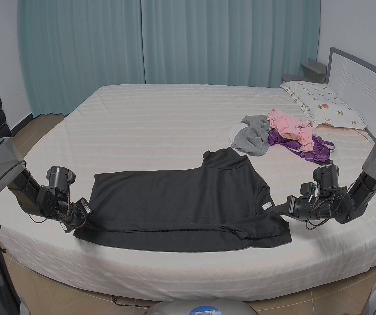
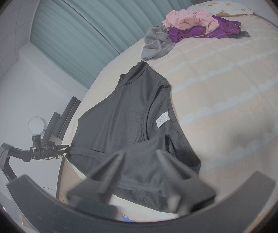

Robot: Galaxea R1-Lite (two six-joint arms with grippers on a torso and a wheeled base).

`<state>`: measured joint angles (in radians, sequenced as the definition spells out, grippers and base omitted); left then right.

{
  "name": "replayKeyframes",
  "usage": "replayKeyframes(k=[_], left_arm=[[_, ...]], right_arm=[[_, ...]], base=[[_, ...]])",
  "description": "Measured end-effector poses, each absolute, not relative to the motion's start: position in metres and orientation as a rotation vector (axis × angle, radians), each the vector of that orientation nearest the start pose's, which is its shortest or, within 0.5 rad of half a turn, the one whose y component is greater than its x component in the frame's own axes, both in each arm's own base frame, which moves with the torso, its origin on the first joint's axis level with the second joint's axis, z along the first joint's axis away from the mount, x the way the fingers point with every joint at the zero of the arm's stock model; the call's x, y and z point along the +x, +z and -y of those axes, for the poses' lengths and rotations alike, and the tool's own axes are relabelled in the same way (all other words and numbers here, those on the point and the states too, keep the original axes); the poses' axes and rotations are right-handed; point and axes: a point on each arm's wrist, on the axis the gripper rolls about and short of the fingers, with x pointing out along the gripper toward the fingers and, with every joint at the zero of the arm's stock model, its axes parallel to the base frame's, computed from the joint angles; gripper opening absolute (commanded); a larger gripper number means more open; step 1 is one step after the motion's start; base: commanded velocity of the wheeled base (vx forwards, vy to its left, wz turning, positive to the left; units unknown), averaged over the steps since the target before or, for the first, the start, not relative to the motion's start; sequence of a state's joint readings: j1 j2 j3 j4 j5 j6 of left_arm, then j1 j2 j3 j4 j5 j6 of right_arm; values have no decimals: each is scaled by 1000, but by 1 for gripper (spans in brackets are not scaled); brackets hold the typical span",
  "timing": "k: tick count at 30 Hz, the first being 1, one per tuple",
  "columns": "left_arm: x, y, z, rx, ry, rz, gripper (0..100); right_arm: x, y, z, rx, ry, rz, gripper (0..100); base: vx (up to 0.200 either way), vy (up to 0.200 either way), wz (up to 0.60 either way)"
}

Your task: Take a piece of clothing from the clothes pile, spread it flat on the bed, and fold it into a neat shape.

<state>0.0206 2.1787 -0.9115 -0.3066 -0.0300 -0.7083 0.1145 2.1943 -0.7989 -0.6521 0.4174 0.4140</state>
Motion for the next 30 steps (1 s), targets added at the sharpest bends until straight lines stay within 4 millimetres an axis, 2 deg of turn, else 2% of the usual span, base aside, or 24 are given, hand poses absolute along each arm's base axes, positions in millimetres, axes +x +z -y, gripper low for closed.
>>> replayKeyframes(k=[7, 12, 18, 22, 30], left_arm=[[357, 19, -3, -696, 332, -915, 100], [350, 35, -7, -714, 332, -882, 100], [325, 61, -9, -796, 295, -845, 100], [306, 74, -7, -910, 275, -838, 100], [282, 80, -5, -979, 239, -860, 100]], right_arm=[[347, 21, -50, 552, 334, -844, 100], [331, 33, -49, 588, 326, -846, 100], [301, 43, -47, 646, 303, -876, 100], [281, 52, -48, 743, 277, -871, 100], [254, 55, -56, 828, 282, -865, 100]], base=[[0, 0, 0], [0, 0, 0], [0, 0, 0], [200, 0, 0], [200, 0, 0]])
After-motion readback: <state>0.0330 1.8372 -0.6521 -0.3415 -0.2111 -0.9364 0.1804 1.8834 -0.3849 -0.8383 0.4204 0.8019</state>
